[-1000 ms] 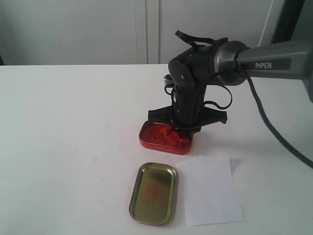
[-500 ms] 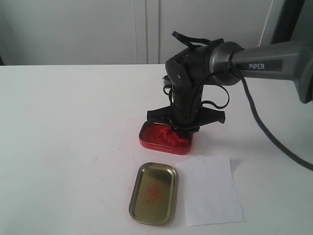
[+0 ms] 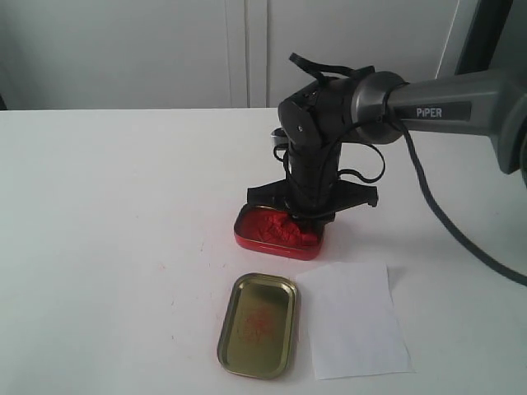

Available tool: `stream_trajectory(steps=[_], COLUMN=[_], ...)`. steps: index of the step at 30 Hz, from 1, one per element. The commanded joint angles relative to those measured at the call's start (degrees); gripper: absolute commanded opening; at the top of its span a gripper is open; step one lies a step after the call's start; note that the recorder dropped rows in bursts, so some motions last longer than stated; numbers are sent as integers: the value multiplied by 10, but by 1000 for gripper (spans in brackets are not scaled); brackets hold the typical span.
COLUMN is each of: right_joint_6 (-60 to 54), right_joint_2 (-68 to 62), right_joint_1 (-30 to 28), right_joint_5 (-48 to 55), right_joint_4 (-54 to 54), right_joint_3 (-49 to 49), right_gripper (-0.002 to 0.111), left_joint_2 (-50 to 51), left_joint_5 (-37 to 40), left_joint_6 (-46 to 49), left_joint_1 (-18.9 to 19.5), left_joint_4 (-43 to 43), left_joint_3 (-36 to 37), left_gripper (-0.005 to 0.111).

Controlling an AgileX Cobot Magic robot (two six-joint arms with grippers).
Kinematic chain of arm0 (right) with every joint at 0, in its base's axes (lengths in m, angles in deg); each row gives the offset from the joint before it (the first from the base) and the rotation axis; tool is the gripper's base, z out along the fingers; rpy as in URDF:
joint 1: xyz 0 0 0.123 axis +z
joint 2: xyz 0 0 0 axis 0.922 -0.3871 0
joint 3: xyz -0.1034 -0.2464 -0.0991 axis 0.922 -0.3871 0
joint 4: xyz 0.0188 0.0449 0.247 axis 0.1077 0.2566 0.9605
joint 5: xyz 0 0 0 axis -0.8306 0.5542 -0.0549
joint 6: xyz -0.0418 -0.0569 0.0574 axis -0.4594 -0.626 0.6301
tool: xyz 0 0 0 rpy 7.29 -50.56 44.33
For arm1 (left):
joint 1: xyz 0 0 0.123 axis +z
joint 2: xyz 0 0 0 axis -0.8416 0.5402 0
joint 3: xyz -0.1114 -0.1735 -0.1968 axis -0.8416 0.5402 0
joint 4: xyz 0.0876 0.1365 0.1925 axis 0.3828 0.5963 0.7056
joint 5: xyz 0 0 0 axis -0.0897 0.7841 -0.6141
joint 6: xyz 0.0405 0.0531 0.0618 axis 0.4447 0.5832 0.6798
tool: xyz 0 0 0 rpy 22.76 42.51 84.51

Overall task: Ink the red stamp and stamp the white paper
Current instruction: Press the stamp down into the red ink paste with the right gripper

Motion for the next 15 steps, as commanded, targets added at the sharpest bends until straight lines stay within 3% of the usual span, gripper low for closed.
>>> stream_trajectory(steps=[1,15], right_joint_6=[-6,-6], right_joint_2=[-60,-31], right_joint_1=[-6,-6], right_joint_5=[19,12], right_joint_4=[27,24], right_joint_3=[-24,-23], right_gripper=[0,0], left_joint_2=[-2,-2], left_joint_5=[8,8], left_joint_6=[-1,-1], left_joint_1=[0,0], left_joint_4=[0,0], left_joint_3=[6,6], left_gripper=[0,0])
